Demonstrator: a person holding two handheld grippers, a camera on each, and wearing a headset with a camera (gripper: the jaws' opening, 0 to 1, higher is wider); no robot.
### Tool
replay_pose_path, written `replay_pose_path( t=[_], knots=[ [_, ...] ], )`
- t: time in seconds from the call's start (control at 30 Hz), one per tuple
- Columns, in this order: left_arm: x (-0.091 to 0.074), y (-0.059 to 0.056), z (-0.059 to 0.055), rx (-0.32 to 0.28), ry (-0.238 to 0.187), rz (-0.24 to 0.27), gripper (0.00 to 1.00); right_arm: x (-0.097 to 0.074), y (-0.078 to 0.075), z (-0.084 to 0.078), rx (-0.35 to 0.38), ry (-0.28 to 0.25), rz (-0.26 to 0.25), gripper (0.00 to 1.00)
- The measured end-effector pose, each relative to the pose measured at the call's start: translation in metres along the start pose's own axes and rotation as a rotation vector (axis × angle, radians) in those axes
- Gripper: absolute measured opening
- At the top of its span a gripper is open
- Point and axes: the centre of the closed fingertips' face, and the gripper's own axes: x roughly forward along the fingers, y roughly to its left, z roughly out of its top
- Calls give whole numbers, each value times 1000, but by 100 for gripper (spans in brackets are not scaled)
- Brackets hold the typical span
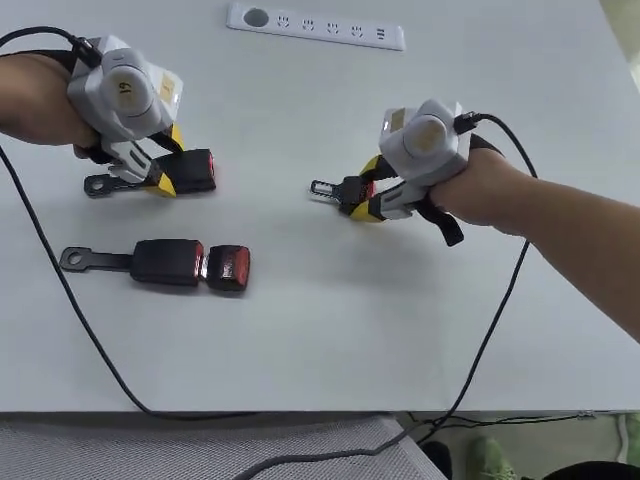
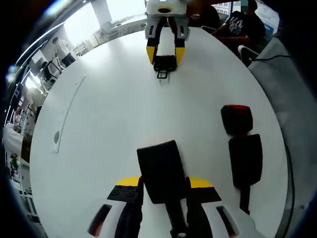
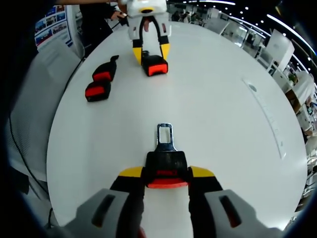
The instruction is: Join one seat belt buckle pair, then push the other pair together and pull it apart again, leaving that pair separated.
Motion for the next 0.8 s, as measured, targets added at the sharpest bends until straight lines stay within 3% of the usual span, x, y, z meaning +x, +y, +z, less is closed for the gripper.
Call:
replay_pose_path(
  t=[0.4,0.8],
  knots=[
    [4,-6,0,55,15,8,33,3,-2,-2,4,-19,52,34],
    [7,-2,-3,4,12,-4,32,6,-1,-3,-33,8,77,34]
  ],
)
